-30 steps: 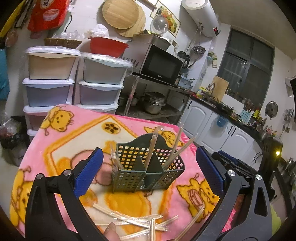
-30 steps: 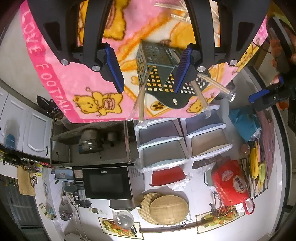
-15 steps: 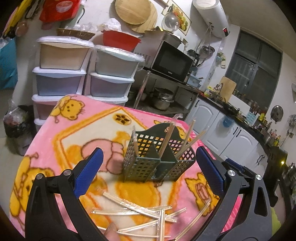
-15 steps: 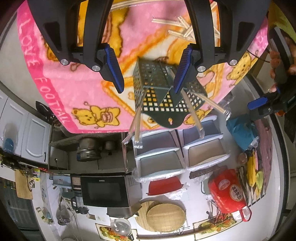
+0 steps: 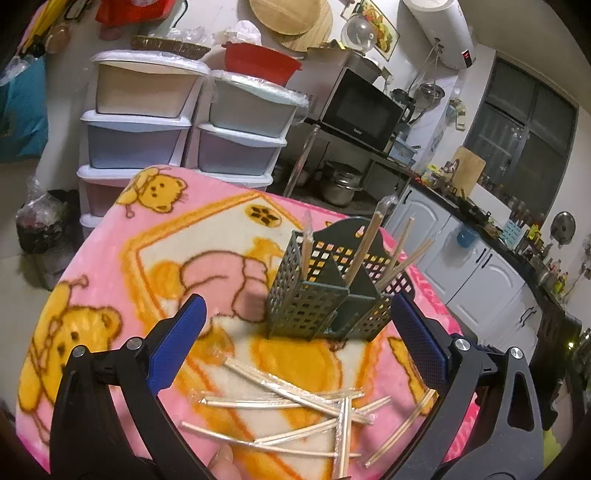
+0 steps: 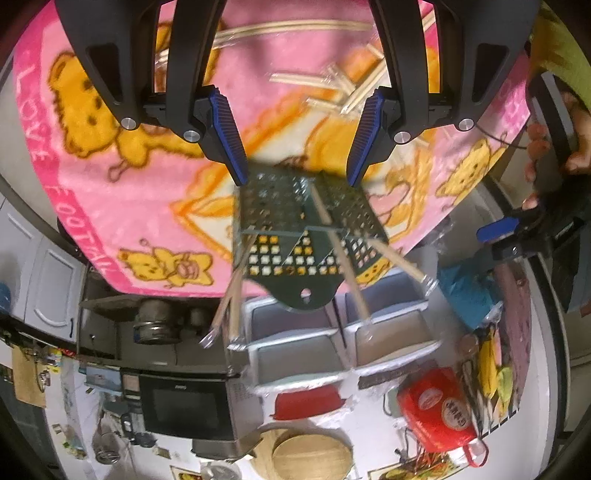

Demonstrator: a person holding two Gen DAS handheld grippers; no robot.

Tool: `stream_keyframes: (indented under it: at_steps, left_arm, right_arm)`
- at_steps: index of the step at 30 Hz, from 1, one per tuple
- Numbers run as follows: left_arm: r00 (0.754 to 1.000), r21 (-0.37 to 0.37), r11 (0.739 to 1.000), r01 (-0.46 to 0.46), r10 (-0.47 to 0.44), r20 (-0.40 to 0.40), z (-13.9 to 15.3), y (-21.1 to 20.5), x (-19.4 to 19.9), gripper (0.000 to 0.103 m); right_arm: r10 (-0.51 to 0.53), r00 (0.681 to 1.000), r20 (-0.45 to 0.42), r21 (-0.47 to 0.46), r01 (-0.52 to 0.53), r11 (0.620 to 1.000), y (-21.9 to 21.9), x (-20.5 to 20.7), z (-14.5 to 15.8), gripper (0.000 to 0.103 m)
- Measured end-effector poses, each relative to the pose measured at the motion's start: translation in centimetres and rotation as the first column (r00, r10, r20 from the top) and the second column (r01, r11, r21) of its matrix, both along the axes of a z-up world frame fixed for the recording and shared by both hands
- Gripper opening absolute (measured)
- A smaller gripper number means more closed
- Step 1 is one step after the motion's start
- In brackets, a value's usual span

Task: Organize utensils
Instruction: 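Withdraw both open tools from the holder toward the chopstick pile, then grasp a wrapped chopstick with the left tool while the right tool grasps another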

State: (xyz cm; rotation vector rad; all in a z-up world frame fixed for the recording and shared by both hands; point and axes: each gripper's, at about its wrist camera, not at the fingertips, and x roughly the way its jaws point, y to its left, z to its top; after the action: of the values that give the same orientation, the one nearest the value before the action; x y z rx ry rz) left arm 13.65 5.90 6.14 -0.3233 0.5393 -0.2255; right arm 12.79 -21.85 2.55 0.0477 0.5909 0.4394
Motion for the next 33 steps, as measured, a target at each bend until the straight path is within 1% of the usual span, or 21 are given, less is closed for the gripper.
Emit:
stream_keyframes:
  at_steps: [8,21,28,33]
  left_arm:
    - [0.999,0.016,1.000,-0.009,0.009,-0.039,-1.5,0.3,0.1,0.092]
    - [0.994,0.051,0.999,-0.005,0.011,-0.112,-4.2,-0.2,0.8,0.092]
    - [0.986,0.085,0.996,0.013,0.002,-0.166,-6.0,-0.6,2.0,0.092]
    - [0.977,0.092,0.996,0.015,0.005,-0.215,-7.6,-0.5,3.1,0.092]
  right_arm:
    - [0.040,0.998,-0.047,-0.014,-0.041,0.999,1.4,-0.5,-1.5,0.053]
    - [0.086,0.991,-0.099,-0.025,-0.089,0.996,3.5,-0.8,-3.4,0.053]
    - [0.109,0.984,-0.142,-0.023,-0.114,0.993,4.5,-0.6,-4.6,0.053]
    - [0.128,0.976,-0.175,-0.018,-0.133,0.991,5.1,-0.5,-5.5,0.053]
